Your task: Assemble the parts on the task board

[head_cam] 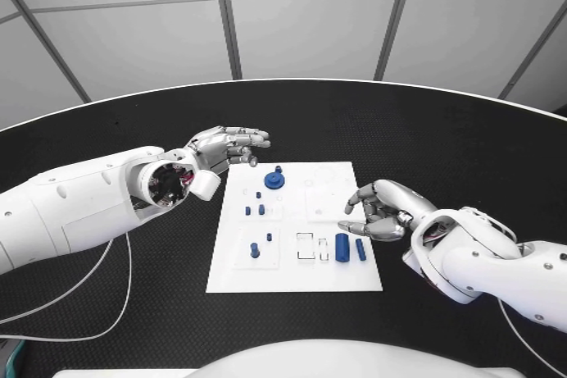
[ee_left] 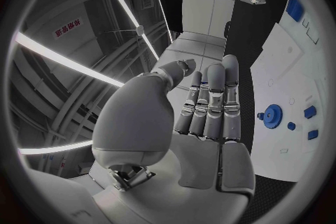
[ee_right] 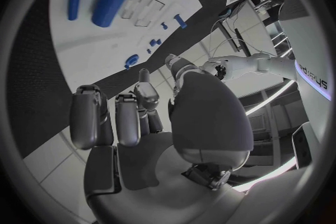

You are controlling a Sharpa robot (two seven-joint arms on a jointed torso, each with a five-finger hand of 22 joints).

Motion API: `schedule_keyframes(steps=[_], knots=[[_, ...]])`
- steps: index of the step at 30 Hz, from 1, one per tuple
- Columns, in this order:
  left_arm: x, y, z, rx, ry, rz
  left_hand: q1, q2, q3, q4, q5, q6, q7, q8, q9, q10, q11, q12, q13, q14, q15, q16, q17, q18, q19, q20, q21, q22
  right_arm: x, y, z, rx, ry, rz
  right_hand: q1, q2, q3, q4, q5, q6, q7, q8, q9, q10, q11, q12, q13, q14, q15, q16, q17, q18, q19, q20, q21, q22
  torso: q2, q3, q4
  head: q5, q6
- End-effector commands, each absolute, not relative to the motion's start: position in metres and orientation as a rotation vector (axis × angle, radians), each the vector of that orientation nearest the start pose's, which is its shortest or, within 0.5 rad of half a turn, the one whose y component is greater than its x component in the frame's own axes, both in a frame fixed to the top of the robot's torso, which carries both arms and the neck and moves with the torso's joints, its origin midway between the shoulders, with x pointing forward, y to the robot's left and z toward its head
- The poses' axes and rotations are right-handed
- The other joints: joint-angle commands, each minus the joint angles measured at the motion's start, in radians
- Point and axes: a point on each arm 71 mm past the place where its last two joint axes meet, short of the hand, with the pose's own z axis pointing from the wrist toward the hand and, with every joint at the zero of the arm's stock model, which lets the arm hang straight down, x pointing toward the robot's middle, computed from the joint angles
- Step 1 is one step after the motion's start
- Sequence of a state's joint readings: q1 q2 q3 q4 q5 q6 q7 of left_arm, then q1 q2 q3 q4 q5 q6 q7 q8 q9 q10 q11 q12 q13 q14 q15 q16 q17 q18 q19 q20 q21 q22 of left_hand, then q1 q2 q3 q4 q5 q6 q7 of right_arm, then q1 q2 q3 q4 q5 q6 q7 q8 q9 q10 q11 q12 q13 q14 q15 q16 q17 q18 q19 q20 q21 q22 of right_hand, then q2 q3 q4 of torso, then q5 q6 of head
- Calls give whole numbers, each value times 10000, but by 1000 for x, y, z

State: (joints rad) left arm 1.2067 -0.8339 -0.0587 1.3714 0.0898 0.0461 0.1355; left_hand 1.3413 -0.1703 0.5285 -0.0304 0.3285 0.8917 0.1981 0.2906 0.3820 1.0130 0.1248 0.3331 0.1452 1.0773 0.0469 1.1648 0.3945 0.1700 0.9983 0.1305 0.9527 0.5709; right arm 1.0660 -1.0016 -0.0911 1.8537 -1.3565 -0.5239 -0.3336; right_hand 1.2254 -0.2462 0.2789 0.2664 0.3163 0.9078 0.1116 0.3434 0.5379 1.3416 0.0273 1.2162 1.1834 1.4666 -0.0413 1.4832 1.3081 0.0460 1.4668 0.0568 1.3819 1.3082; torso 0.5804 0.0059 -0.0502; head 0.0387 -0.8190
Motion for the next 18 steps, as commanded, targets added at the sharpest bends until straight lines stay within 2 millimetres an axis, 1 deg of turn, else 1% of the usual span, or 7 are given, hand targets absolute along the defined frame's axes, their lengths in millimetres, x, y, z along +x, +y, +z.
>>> schedule_keyframes(steps=[1,2,6,9,14,18], knots=[[504,232,-206,-12803,17502,-16243,-8,88,-52,3,19,-88,7,40,-7,-69,30,56,-15,-72,-6,-31,-8,154,-69,15,-44,-9,388,-214,-232,2307,17932,6246,169,79,-178,111,144,-117,11,123,58,221,26,412,469,679,-35,82,629,-84,625,-29,117,1692,-29,36,-138,-57,-4],[504,231,-206,-12796,17513,-16259,-8,88,-52,3,19,-88,7,40,-7,-69,30,56,-15,-72,-6,-31,-8,154,-69,15,-44,-9,386,-216,-236,2484,18029,6079,213,103,-277,170,184,-140,12,191,84,379,23,710,796,698,-32,129,729,-106,649,-26,228,1758,-32,35,-144,-69,-17],[504,230,-206,-12782,17541,-16292,-18,92,-59,13,17,-84,7,44,-6,-67,30,62,-15,-73,-4,-30,-10,153,-69,17,-47,-11,382,-221,-246,2887,18343,5568,232,145,-461,209,258,-183,12,287,114,657,28,1216,1345,752,-26,257,1021,-153,700,-18,455,1888,-46,30,-175,-68,-47],[504,230,-206,-12780,17548,-16297,-18,92,-59,13,17,-84,7,44,-6,-67,30,62,-15,-73,-4,-30,-10,153,-69,17,-47,-11,380,-223,-252,2973,18537,5153,188,208,-642,226,317,-229,9,363,130,787,42,1479,1643,807,-12,387,1327,-199,751,-13,685,2016,-31,14,-134,-126,-69],[503,231,-206,-12788,17543,-16283,-18,92,-59,13,17,-84,7,44,-6,-67,30,62,-15,-73,-4,-30,-10,153,-69,17,-47,-11,378,-220,-262,3054,18867,4777,0,294,-926,245,318,-236,-2,467,149,856,34,1639,1834,848,-9,490,1574,-237,790,1,865,2117,-13,-4,-131,-141,-79],[503,231,-206,-12791,17544,-16281,-18,92,-59,13,17,-84,7,44,-6,-67,30,62,-15,-73,-4,-30,-10,153,-69,17,-47,-11,377,-212,-269,3012,19028,4830,-93,344,-1066,249,297,-254,-6,506,153,878,33,1689,1900,860,-8,521,1649,-247,801,4,918,2148,1,9,-124,-115,-88]])
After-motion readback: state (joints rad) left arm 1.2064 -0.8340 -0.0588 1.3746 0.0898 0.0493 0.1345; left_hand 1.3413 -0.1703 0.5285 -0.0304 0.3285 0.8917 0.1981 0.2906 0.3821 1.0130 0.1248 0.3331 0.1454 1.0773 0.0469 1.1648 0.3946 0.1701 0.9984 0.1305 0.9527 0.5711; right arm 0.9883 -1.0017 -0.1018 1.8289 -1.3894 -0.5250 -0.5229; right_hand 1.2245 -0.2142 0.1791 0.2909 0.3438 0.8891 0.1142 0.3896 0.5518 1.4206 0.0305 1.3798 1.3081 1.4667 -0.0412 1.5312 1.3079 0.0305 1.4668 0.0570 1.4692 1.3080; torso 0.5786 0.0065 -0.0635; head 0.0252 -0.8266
